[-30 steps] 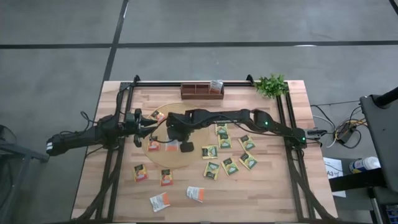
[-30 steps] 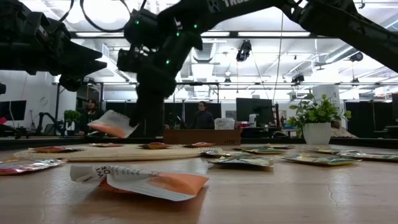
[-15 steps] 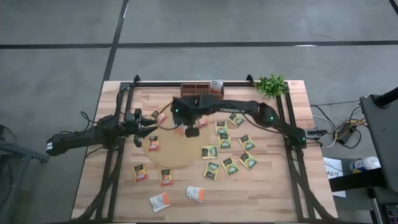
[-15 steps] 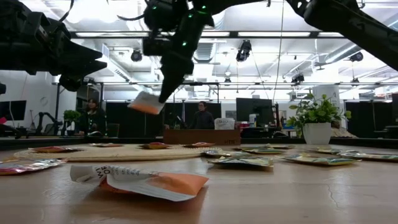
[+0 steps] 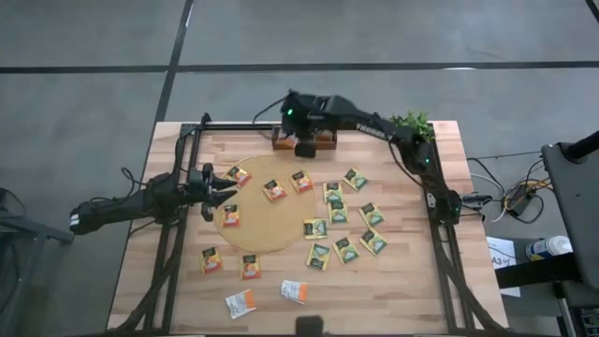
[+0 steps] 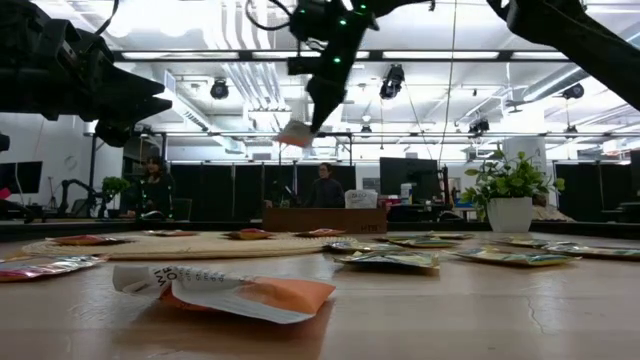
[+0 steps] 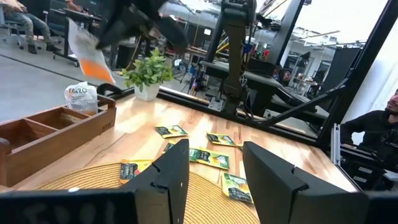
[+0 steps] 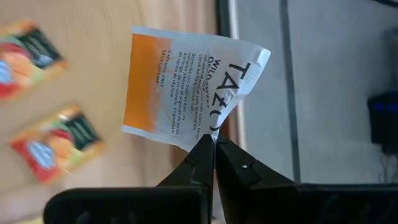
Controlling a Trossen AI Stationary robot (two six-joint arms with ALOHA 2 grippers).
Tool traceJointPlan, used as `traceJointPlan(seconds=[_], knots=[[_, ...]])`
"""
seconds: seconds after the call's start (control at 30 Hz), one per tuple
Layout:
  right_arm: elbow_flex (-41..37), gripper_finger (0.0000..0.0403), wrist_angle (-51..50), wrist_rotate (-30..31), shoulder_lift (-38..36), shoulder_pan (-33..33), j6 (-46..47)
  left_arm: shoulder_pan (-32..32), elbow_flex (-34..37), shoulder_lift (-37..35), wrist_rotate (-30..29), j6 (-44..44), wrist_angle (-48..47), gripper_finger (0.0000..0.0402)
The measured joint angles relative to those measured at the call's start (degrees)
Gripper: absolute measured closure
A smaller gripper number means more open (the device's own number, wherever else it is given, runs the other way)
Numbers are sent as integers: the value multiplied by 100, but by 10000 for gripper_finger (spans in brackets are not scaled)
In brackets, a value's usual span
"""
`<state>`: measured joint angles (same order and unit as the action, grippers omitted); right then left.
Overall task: Pick & Place Tea
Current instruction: Put the top white tea bag into the right section of the wooden organizer
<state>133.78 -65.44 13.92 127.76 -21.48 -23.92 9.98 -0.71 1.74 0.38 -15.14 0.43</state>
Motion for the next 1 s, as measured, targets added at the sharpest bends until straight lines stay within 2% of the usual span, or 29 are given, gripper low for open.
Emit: traceJointPlan(seconds=[0.23, 0.4, 0.53, 0.77, 1.0], knots=[[-400, 395, -20, 423, -453, -637, -217, 0, -2, 0, 0, -2, 0, 257], [-1049, 395, 241, 433, -831, -941, -289, 0, 0, 1, 2, -1, 1, 257], [-2115, 395, 858, 423, -1484, -1030, -288, 0, -2, 2, 0, -2, 0, 257], [-4456, 395, 3049, 436, -2811, -1071, -695, 0, -1, 2, 0, -1, 0, 257], [-5192, 395, 3342, 712, -2853, -1038, -821, 0, -2, 2, 1, -2, 0, 257]])
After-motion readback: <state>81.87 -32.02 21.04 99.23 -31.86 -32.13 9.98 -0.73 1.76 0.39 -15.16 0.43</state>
